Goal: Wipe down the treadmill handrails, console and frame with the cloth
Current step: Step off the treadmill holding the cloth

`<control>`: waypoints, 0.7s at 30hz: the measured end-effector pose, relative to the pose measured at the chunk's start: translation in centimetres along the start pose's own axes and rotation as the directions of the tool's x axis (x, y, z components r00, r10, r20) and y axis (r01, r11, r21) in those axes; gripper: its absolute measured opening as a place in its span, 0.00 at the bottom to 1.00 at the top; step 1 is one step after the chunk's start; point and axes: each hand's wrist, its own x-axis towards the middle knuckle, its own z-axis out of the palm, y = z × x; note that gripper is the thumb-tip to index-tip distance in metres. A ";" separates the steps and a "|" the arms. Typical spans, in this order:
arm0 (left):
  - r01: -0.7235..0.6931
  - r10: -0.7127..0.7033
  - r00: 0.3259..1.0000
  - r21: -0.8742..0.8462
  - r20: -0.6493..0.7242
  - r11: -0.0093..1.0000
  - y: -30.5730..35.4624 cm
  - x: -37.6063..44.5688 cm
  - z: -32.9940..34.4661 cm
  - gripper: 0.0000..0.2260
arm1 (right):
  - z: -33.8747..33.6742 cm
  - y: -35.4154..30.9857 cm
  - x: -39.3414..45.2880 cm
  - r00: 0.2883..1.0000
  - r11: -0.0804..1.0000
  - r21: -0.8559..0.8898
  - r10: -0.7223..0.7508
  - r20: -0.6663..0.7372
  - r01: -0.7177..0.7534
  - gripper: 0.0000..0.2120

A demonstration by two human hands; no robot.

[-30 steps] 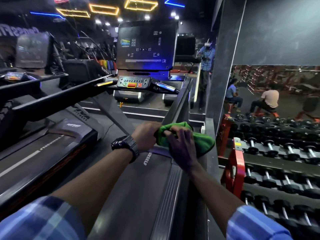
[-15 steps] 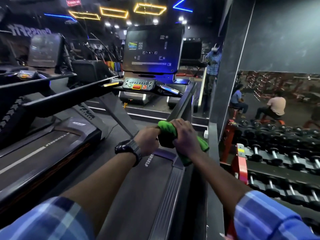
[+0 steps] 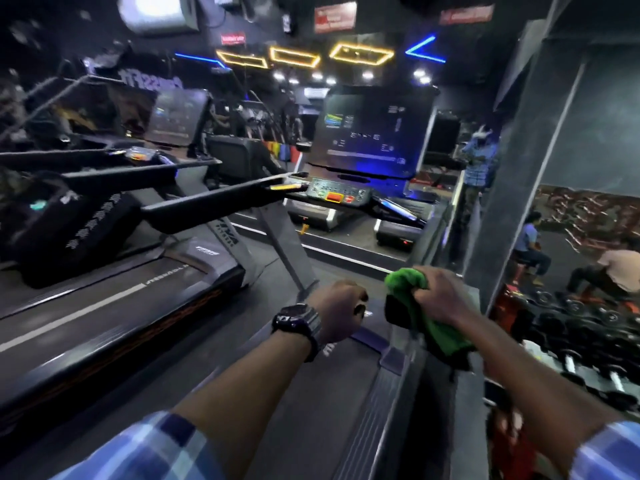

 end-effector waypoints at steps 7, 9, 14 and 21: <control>0.207 -0.165 0.956 0.162 -0.241 0.965 -10.5 -7.1 -11.8 0.12 | -1.5 -8.1 6.4 0.995 0.944 -0.320 0.098 0.022 -0.085 0.18; 0.267 -0.200 0.931 0.193 -0.306 0.944 -12.6 -9.3 -15.5 0.13 | -1.5 -13.4 7.8 0.998 0.962 -0.266 0.062 -0.029 -0.068 0.16; 0.408 -0.271 0.861 0.268 -0.431 0.873 -16.9 -15.5 -24.0 0.14 | -0.9 -30.2 9.5 0.970 0.981 -0.078 -0.188 -0.152 0.178 0.15; 0.643 -0.397 0.706 0.297 -0.587 0.706 -21.5 -27.8 -34.2 0.15 | 0.1 -52.1 6.3 0.836 0.823 0.174 -0.503 -0.221 0.541 0.13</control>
